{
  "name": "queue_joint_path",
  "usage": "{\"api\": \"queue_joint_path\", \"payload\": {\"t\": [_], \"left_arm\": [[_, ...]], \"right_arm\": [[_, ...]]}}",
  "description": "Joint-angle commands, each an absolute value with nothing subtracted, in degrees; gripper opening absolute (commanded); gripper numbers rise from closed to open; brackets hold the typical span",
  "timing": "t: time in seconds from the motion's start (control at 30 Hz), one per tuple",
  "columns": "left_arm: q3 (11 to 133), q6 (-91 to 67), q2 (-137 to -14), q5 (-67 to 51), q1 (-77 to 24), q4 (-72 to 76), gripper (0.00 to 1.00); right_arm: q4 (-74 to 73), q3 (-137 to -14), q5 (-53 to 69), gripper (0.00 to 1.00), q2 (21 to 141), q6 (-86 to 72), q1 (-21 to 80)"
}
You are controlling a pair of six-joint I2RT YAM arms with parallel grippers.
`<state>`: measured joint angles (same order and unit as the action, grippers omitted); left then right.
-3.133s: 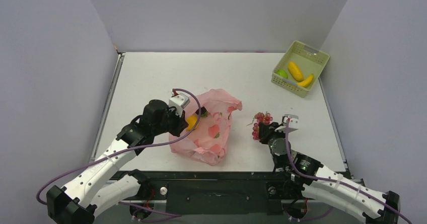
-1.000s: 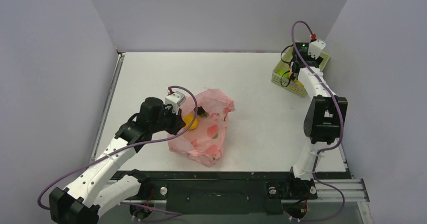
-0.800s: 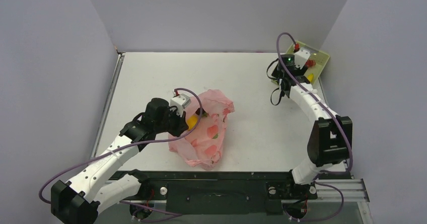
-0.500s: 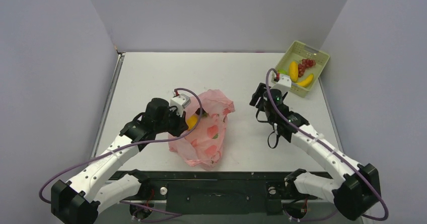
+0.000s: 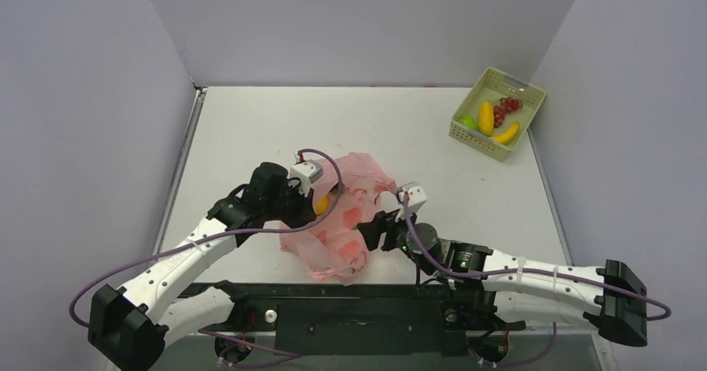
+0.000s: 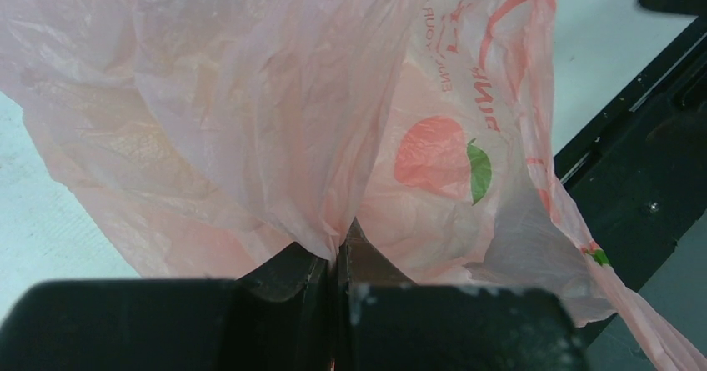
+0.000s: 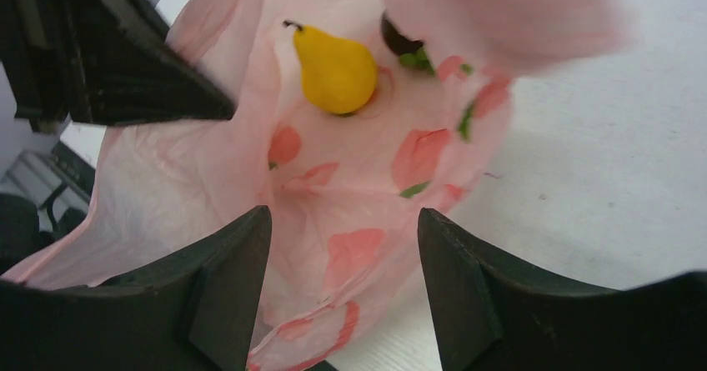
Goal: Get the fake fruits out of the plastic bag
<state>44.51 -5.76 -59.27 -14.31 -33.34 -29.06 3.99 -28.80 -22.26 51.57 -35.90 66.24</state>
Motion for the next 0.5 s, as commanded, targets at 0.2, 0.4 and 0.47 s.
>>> {"api": "queue_joint_path", "payload": {"t": [0.2, 0.4, 0.47], "left_arm": [[46.42, -5.36, -54.90, -15.05, -35.33, -26.10, 0.00], [45.82, -6.08, -53.23, -14.57, -35.45, -25.04, 0.00], [45.84, -6.09, -53.48, -14.62, -35.57, -25.08, 0.00]], "right_arm": [[11.50, -42.81, -32.90, 0.63, 70.85, -26.28, 72.67], [19.64, -45.04, -28.12, 0.60, 81.34, -22.94, 67.13], [23.26, -45.49, -24.03, 0.58, 85.17, -22.48, 64.77]]}}
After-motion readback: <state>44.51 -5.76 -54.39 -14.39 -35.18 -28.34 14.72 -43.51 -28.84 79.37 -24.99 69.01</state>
